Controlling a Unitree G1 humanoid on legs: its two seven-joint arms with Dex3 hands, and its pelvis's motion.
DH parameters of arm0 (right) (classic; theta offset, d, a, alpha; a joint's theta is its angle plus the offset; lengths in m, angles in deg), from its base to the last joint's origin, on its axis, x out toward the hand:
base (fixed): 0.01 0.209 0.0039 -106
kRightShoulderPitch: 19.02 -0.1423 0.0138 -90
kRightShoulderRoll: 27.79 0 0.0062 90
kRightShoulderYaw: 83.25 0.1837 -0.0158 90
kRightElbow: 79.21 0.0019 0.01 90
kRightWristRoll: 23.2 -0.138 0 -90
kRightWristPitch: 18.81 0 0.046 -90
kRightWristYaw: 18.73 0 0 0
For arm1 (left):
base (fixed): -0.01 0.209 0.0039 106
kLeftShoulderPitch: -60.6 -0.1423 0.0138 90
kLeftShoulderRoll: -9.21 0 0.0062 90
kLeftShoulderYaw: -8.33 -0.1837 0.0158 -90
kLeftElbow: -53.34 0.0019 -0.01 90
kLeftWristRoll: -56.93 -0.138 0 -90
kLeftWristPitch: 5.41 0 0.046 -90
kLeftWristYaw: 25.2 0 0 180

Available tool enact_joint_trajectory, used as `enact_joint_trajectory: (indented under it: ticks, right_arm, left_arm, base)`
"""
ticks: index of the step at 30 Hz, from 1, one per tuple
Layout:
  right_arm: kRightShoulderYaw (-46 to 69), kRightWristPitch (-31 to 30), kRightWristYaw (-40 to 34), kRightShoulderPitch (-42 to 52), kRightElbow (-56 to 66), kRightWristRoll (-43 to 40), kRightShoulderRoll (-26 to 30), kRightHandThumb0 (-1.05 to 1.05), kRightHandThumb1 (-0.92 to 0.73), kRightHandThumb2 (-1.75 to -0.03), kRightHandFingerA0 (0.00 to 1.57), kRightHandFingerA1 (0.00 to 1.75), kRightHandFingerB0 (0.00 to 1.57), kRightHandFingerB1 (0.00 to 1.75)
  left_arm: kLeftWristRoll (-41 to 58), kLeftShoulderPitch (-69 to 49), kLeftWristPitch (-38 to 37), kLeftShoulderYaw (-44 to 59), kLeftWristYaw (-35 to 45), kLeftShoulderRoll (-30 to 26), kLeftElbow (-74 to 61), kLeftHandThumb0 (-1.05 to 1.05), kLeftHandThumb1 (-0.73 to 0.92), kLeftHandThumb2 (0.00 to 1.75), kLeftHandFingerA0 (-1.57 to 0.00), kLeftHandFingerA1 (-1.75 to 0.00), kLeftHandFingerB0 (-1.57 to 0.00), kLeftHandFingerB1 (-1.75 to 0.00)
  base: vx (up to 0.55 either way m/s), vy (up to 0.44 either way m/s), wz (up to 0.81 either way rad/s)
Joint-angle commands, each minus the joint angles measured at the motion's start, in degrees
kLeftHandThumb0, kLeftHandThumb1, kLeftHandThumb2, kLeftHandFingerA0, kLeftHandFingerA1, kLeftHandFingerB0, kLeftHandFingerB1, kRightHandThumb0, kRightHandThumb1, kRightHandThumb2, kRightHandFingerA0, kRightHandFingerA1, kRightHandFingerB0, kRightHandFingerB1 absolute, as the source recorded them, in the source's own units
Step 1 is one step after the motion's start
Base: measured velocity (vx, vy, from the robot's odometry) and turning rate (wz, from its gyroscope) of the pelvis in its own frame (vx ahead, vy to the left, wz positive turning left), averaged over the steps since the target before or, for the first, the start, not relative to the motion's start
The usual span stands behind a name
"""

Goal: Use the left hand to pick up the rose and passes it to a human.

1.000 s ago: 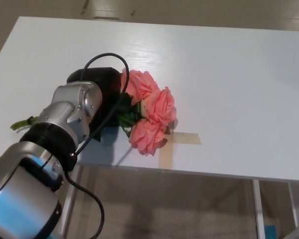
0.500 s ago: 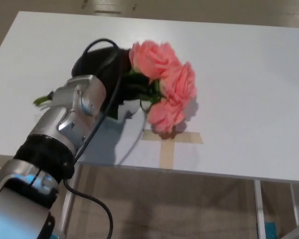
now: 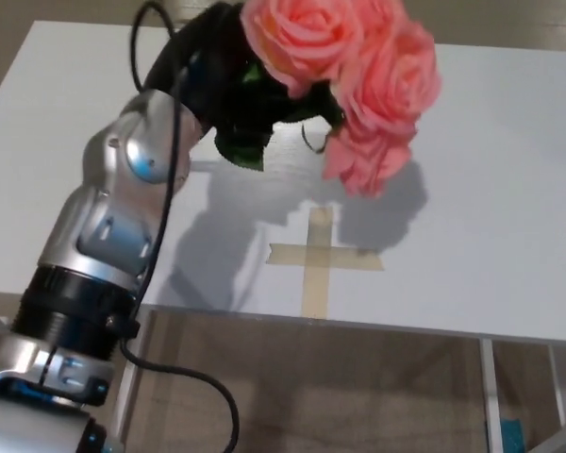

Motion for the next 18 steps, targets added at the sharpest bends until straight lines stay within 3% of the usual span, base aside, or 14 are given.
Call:
enact_joint_trajectory:
  ticks: [1,6,7,9,10,14,15,18]
  right_arm:
    - [-0.06,-0.19,0.30,0.42,-0.26,0.05,0.40,-0.38,-0.59,-0.76,0.59,0.52,0.45,0.47]
    - [-0.18,0.23,0.48,1.47,-0.30,0.22,1.03,-0.38,-0.59,-0.76,0.59,0.52,0.45,0.47]
    - [-0.19,0.19,0.55,1.50,-0.28,0.23,1.19,-0.29,-0.68,-0.60,0.65,0.43,0.48,0.37]
    - [-0.31,0.09,0.64,1.49,-0.27,0.33,1.29,-0.29,-0.68,-0.60,0.65,0.43,0.48,0.37]
    - [-0.30,-0.13,0.60,1.02,-0.27,0.32,1.15,-0.38,-0.59,-0.76,0.59,0.52,0.45,0.47]
    - [-0.27,-0.28,0.65,0.58,-0.39,0.26,0.79,-0.38,-0.60,-0.77,0.59,0.52,0.45,0.47]
    - [-0.39,-0.32,0.64,0.70,-0.38,0.34,0.68,-0.30,-0.68,-0.60,0.65,0.43,0.48,0.37]
    - [-0.33,-0.33,0.63,0.72,-0.43,0.24,0.60,-0.30,-0.68,-0.60,0.65,0.43,0.48,0.37]
  left_arm:
    - [10.06,1.34,6.19,6.05,4.71,2.37,-0.22,-0.15,0.86,0.65,-0.94,-1.43,-0.69,-1.12]
    - [17.20,1.52,13.77,13.75,4.38,6.66,-0.01,-0.17,0.82,0.70,-0.99,-1.40,-0.70,-1.14]
    - [18.07,2.07,15.26,14.94,3.98,7.43,0.47,-0.16,0.80,0.72,-0.99,-1.39,-0.71,-1.13]
    - [19.10,2.89,17.62,16.76,3.70,8.32,1.15,-0.16,0.79,0.73,-0.98,-1.39,-0.73,-1.11]
    - [19.90,4.33,18.64,18.12,3.12,8.79,2.93,-0.16,0.79,0.74,-0.97,-1.40,-0.74,-1.11]
    - [22.87,6.17,19.13,21.80,3.67,9.63,7.37,-0.15,0.77,0.77,-0.95,-1.43,-0.78,-1.09]
    - [23.32,5.89,18.79,22.34,3.85,9.85,7.82,-0.14,0.76,0.78,-0.95,-1.44,-0.79,-1.09]
    - [24.29,6.03,18.00,23.28,4.74,9.91,9.35,-0.12,0.75,0.80,-0.98,-1.45,-0.80,-1.09]
  base:
    - [0.00,0.000,0.00]
    - [0.00,0.000,0.00]
    - [0.00,0.000,0.00]
    - [0.00,0.000,0.00]
    - [0.00,0.000,0.00]
    - [0.00,0.000,0.00]
    - [0.00,0.000,0.00]
    - [0.00,0.000,0.00]
